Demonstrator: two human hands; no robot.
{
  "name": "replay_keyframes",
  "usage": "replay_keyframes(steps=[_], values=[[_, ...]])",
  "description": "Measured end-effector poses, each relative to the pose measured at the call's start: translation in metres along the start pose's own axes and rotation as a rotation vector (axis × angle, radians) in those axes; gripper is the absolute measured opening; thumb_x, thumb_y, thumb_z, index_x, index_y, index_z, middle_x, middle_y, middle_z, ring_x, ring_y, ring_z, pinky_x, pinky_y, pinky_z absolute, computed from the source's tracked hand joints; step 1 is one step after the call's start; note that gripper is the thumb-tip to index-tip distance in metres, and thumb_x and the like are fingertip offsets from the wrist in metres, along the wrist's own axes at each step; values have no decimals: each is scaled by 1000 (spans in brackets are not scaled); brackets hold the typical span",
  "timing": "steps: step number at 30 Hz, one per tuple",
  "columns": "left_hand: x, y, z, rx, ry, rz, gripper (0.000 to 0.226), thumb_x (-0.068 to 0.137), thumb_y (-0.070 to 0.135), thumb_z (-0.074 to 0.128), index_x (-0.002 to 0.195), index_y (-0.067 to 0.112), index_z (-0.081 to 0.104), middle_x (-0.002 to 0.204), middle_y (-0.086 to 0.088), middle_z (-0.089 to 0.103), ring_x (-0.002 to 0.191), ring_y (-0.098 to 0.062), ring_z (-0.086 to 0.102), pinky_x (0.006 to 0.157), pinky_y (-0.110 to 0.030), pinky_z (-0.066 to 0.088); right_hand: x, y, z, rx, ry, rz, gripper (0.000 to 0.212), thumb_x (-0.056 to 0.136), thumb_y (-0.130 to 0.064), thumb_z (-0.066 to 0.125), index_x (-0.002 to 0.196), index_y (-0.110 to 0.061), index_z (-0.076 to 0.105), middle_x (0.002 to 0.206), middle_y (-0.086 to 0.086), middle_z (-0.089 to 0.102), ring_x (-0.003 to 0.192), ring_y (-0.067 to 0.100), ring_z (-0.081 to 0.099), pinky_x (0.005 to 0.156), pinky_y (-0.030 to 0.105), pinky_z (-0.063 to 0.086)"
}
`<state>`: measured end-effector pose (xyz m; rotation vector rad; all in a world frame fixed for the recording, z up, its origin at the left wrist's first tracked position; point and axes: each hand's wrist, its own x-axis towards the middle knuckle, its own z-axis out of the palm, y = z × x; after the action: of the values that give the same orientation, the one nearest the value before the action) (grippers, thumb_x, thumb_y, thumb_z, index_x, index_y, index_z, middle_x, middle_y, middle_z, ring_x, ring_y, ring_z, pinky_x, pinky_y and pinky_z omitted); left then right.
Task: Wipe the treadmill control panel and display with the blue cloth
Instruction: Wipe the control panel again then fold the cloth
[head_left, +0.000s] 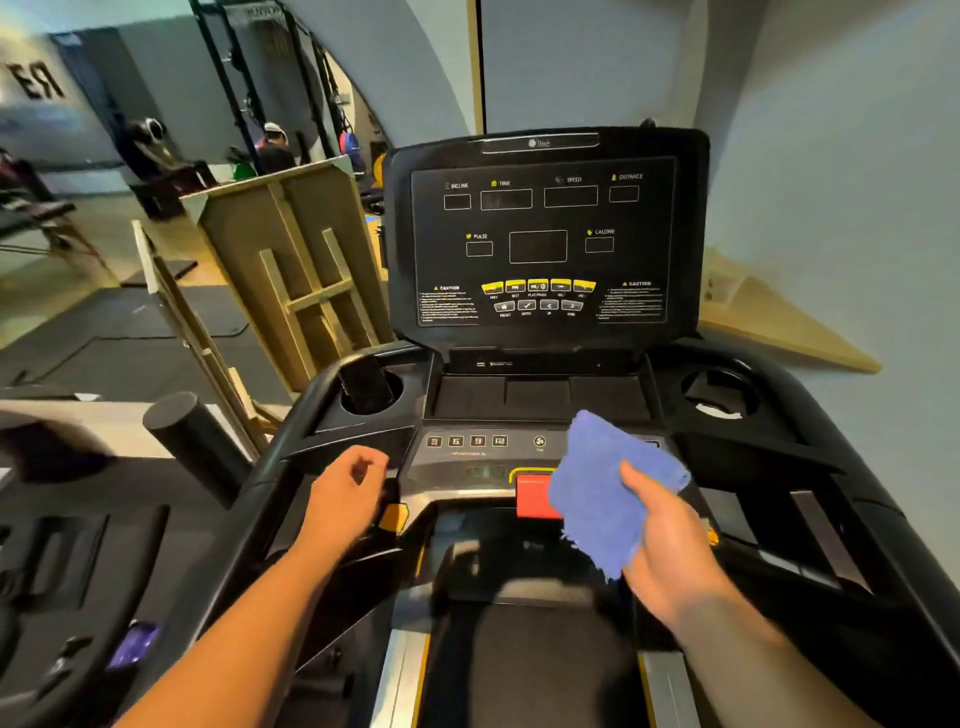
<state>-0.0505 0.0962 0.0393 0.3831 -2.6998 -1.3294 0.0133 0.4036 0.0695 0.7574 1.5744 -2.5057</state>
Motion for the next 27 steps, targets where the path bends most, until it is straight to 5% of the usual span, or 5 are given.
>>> replay_keyframes(steps=[3, 10, 15, 21, 27], values=[[22, -23, -1, 160, -35, 15, 15, 101, 27, 57, 91, 25, 69, 87, 0, 73, 84, -20, 67, 74, -35, 49, 24, -8, 23, -360, 178, -208, 32, 101, -39, 54, 103, -8, 63, 71, 0, 68, 63, 11, 67, 68, 32, 48], [48, -65, 14, 260, -337, -115, 60, 104, 60, 29, 126, 21, 71, 134, -12, 68, 128, -32, 60, 112, -45, 42, 91, 86, 80, -1634, 193, -696, 82, 89, -36, 64, 155, -5, 28, 164, 21, 21, 150, 44, 17, 122, 52, 14], [53, -75, 15, 177, -360, -205, 95, 79, 92, 11, 124, 33, 71, 130, -5, 70, 122, -28, 63, 113, -51, 42, 90, 117, 130, -1873, 79, -873, 85, 92, -49, 56, 156, -4, 23, 163, 23, 19, 151, 45, 12, 122, 54, 2], [44, -67, 14, 169, -328, -177, 80, 95, 78, 14, 117, 30, 75, 130, -7, 70, 122, -30, 62, 110, -48, 42, 89, 95, 93, -1956, -521, -1170, 74, 93, -43, 39, 159, -16, 20, 168, 3, 14, 154, 29, 8, 125, 43, 1], [46, -72, 17, 228, -319, -121, 75, 99, 72, 12, 92, 30, 74, 109, -5, 73, 104, -24, 65, 99, -44, 44, 105, 75, 32, -1807, -18, -995, 69, 97, -43, 48, 155, -12, 29, 164, 4, 25, 153, 28, 18, 123, 41, 8]])
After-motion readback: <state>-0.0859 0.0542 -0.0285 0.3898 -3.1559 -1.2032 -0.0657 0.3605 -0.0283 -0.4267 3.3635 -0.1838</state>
